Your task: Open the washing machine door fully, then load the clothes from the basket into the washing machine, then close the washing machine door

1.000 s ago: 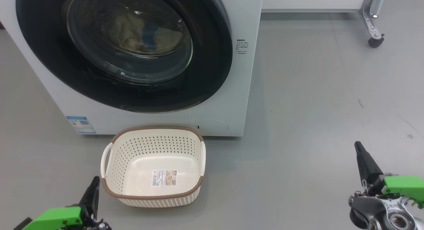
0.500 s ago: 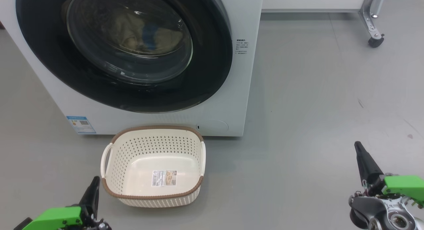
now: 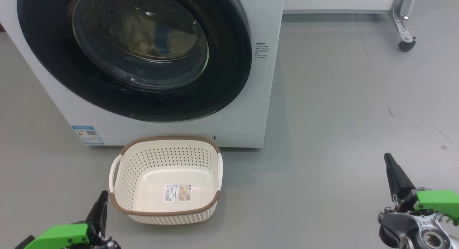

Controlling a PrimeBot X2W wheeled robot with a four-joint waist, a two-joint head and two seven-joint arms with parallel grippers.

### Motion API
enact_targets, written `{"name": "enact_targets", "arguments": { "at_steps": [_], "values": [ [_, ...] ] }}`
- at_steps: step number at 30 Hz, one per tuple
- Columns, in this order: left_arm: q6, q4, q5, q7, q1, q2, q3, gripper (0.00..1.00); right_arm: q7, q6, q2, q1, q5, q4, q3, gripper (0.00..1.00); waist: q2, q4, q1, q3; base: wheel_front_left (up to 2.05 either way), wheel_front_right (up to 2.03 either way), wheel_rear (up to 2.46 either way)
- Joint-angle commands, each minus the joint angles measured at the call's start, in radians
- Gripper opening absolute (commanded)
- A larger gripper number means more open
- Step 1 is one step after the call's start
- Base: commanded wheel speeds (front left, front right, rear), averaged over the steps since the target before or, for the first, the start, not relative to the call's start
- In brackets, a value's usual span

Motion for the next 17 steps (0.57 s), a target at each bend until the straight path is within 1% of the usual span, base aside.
{"name": "enact_targets", "arguments": {
  "at_steps": [1, 17],
  "values": [
    [-0.007, -0.036, -0.005, 0.006, -0.051, 0.008, 0.036, 0.0, 0.005, -0.003, -0.017, -0.054, -0.003, -0.031, 0.017, 0.0, 0.0, 0.0, 0.0, 0.0, 0.0, 0.0, 0.0],
    [-0.007, -0.036, -0.005, 0.006, -0.051, 0.008, 0.036, 0.0, 0.006, -0.003, -0.016, -0.054, -0.005, -0.031, 0.014, 0.0, 0.0, 0.0, 0.0, 0.0, 0.0, 0.0, 0.0]
  ]
}}
